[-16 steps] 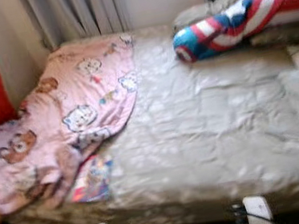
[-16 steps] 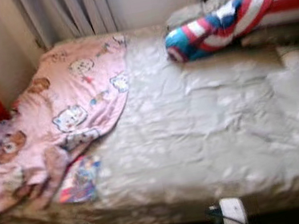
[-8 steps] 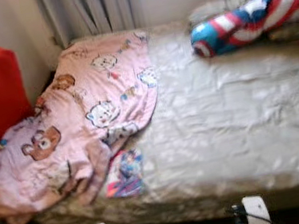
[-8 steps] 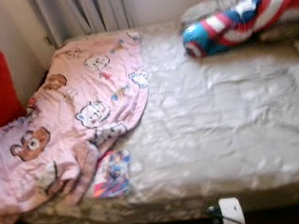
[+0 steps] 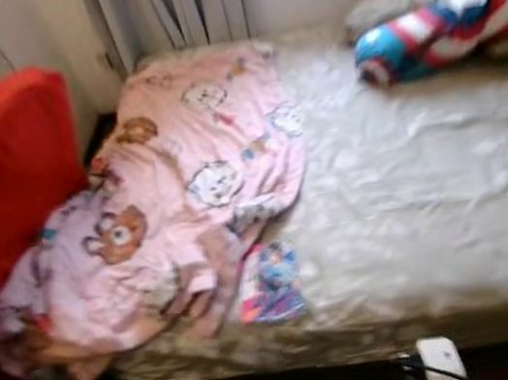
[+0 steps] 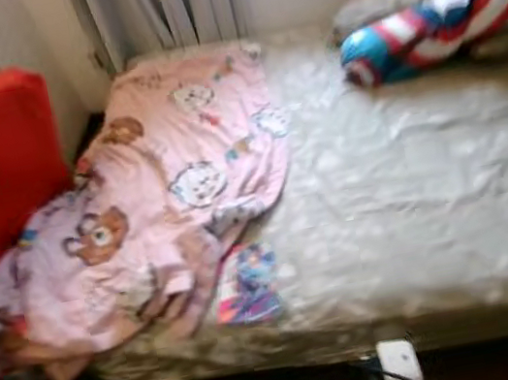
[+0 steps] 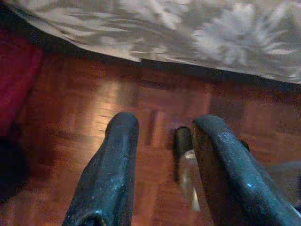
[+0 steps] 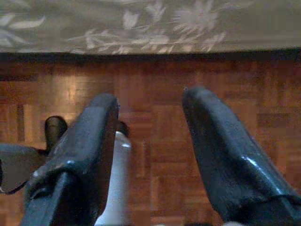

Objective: Clean up the room

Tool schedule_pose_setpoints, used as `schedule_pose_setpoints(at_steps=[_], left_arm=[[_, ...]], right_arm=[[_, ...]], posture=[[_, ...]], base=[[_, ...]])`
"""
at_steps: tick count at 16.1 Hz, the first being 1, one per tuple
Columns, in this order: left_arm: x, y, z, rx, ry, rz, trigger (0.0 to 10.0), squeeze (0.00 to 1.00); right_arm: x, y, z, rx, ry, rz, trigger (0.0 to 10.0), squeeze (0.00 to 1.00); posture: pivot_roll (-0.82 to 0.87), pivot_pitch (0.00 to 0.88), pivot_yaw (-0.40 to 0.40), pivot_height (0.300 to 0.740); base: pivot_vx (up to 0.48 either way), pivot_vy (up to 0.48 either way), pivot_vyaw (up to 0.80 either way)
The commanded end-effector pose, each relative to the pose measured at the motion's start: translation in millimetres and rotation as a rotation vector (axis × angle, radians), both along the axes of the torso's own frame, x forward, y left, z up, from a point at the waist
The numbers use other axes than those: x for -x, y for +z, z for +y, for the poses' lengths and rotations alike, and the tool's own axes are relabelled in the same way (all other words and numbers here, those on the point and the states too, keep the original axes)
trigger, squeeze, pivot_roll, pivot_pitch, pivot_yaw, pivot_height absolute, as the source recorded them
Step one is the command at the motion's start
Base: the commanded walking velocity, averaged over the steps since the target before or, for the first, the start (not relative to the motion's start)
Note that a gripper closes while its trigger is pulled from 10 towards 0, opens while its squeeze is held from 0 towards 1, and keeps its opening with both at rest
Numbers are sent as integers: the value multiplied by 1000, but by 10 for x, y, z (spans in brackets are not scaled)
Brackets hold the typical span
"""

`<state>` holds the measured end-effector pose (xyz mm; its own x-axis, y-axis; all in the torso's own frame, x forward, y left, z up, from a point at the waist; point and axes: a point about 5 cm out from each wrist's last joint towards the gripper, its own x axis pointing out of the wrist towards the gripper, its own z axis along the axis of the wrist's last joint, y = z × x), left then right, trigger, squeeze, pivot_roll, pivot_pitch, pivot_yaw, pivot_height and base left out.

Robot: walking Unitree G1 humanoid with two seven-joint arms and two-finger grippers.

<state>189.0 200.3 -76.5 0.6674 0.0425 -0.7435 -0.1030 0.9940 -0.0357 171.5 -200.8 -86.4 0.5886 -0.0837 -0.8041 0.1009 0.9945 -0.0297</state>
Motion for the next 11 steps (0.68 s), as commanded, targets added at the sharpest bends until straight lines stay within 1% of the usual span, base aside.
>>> schedule_pose_setpoints(at_steps=[1, 4, 6, 11], left_arm=[[43, -31, -44, 10, -7, 19, 10000, 0], [43, -33, -54, 10, -7, 20, 10000, 0], [39, -31, -55, 8, -7, 19, 10000, 0], [31, -25, -49, 0, -17, 14, 10000, 0]], right_arm=[[89, -34, -43, -2, -13, 29, 10000, 0], [127, -37, -115, 3, -18, 39, 10000, 0], [137, -38, -128, 4, -16, 43, 10000, 0], [156, -41, -153, 2, -16, 46, 10000, 0]], posture=[[16, 88, 4, 740], [18, 83, 4, 740], [19, 81, 4, 740], [20, 71, 7, 740]], base=[[0, 465, 0], [0, 465, 0], [0, 399, 0], [0, 0, 0]])
